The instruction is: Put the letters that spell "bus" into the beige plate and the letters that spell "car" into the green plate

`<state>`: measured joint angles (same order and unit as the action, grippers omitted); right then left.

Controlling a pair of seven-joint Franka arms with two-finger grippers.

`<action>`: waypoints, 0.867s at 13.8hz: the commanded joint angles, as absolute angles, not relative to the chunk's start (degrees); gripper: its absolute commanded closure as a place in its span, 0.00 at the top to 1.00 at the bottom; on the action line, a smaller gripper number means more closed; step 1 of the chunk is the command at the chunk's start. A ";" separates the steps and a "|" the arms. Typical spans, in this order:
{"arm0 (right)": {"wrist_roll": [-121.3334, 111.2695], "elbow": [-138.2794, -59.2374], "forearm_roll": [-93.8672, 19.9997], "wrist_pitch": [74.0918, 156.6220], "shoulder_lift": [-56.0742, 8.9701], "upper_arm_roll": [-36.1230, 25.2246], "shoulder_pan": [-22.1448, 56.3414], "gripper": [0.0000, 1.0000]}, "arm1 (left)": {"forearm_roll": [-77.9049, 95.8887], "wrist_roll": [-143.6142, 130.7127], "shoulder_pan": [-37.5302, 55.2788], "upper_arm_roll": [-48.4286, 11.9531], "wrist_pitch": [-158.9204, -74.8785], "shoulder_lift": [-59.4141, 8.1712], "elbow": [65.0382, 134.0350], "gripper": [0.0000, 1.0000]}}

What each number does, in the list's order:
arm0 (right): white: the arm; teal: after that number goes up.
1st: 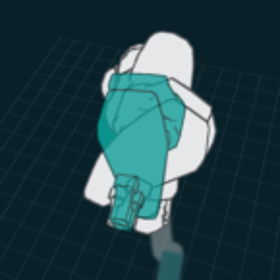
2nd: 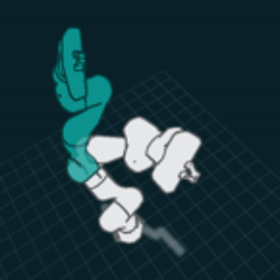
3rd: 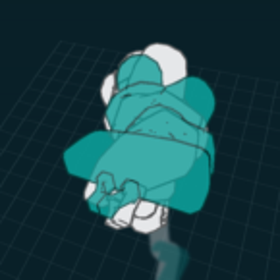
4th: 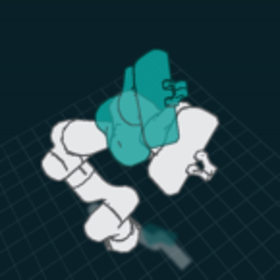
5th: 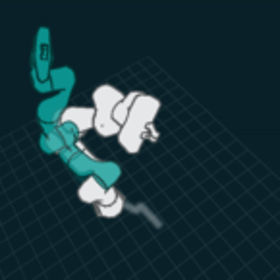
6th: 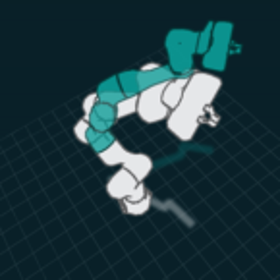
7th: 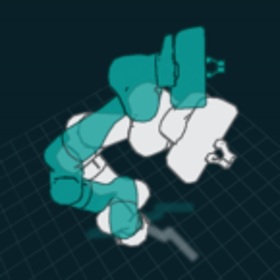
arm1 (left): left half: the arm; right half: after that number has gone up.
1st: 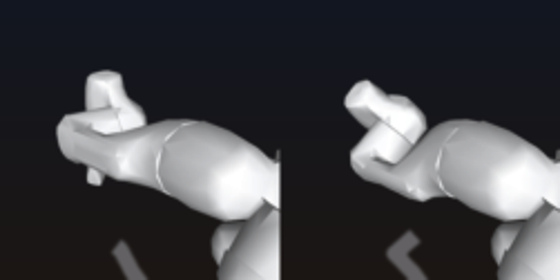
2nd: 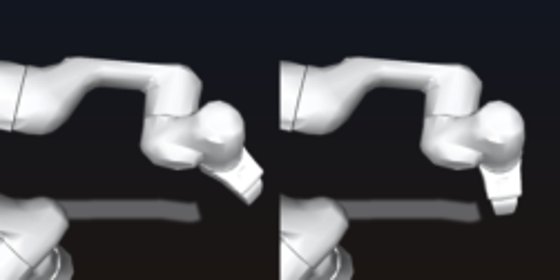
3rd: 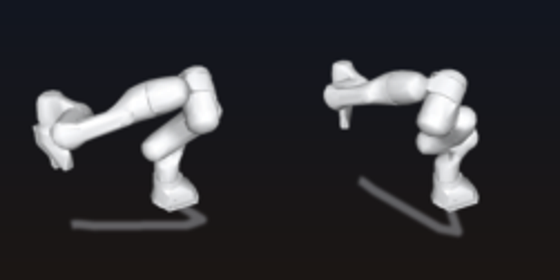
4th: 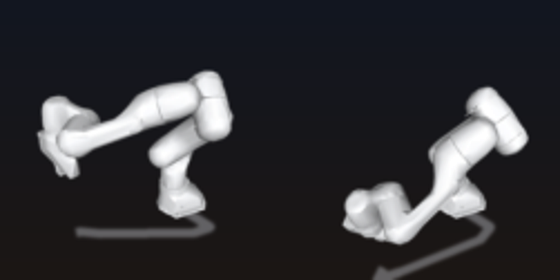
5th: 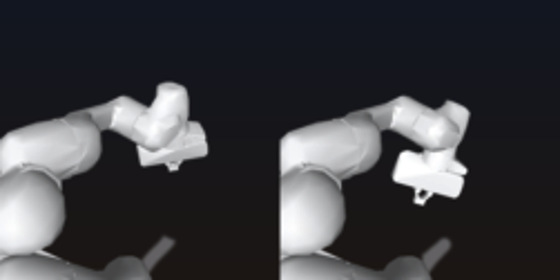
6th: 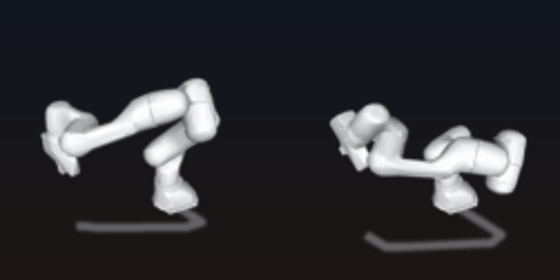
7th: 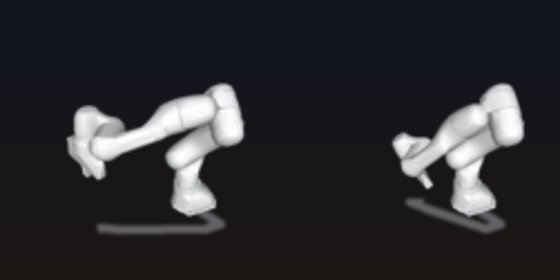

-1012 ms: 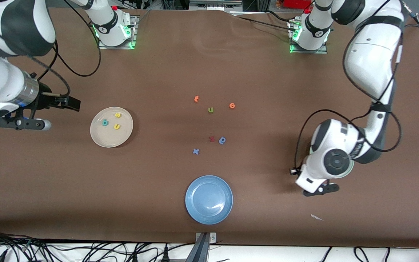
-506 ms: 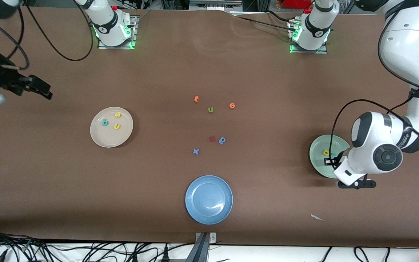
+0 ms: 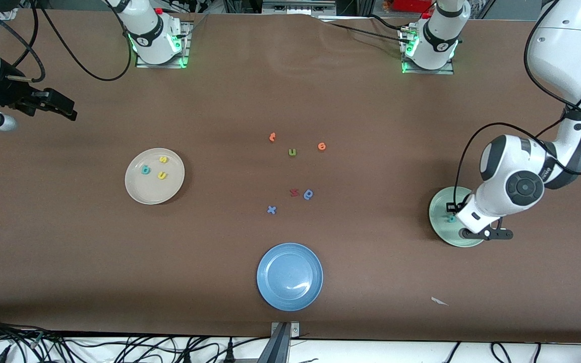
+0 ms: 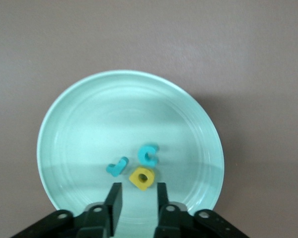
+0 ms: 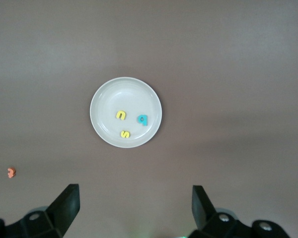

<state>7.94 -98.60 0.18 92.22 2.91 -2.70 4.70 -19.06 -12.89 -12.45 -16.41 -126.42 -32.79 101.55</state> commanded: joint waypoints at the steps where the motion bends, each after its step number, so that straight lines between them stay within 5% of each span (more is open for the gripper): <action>1: 7.82 -98.53 -0.18 94.39 2.81 -2.11 3.78 1.00 | -20.04 -12.21 -12.31 -16.35 -127.35 -26.99 104.85 1.00; 6: 7.03 -97.91 -0.53 96.41 1.58 -2.55 3.25 1.00 | -12.60 -9.86 -3.71 -10.48 -121.75 -19.10 105.29 1.00; 12: 6.86 -96.15 -0.35 95.80 0.62 -2.29 3.69 1.00 | -4.22 6.84 2.71 2.35 -101.28 -6.34 100.30 1.00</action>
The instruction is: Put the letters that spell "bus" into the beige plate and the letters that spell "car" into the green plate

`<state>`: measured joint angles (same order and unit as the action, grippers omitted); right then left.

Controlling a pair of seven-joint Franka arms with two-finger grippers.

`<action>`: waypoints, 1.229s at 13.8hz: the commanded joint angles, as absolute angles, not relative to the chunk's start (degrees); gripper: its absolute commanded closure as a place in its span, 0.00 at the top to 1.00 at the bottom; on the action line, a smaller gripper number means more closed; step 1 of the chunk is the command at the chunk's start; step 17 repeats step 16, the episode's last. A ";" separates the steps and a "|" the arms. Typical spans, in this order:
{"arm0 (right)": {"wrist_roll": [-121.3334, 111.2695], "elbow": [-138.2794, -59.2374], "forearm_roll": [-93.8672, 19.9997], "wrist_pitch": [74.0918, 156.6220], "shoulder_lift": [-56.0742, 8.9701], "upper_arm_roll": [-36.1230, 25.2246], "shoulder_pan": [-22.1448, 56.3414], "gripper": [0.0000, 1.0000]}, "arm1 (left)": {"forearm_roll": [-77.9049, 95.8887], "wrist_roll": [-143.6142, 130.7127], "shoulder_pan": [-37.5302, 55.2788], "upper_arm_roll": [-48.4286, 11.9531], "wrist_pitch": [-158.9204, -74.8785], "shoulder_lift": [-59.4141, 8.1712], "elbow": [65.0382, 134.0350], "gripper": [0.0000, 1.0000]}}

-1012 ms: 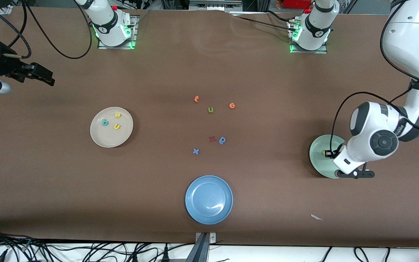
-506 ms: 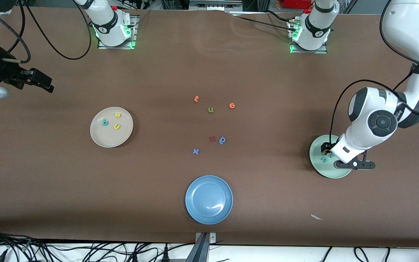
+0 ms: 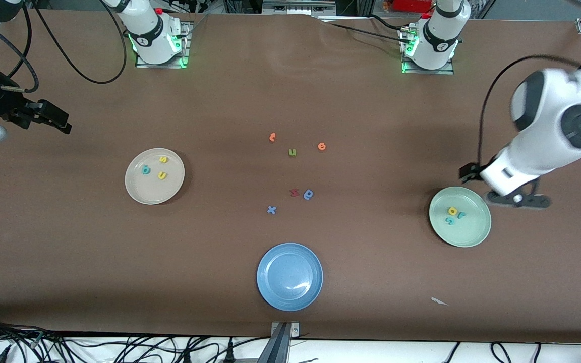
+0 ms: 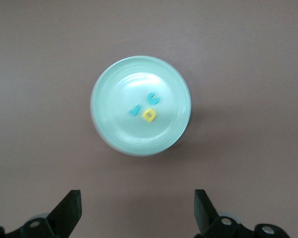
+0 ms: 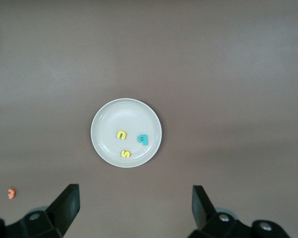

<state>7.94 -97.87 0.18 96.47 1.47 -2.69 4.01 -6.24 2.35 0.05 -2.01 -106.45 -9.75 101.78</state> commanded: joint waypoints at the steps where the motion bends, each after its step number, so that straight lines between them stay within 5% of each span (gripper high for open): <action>1: 6.86 -96.15 -0.44 95.80 0.53 -2.29 3.69 1.00 | -3.52 7.73 3.51 3.50 -98.20 -5.98 97.85 1.00; 5: 6.94 -96.15 -0.35 95.54 0.62 -2.29 3.78 1.00 | -0.09 8.17 5.10 6.59 -89.92 -4.84 89.22 1.00; 17: 6.86 -96.24 -0.53 95.54 0.62 -2.29 3.78 1.00 | -0.09 8.53 6.68 7.56 -90.35 -3.78 89.03 1.00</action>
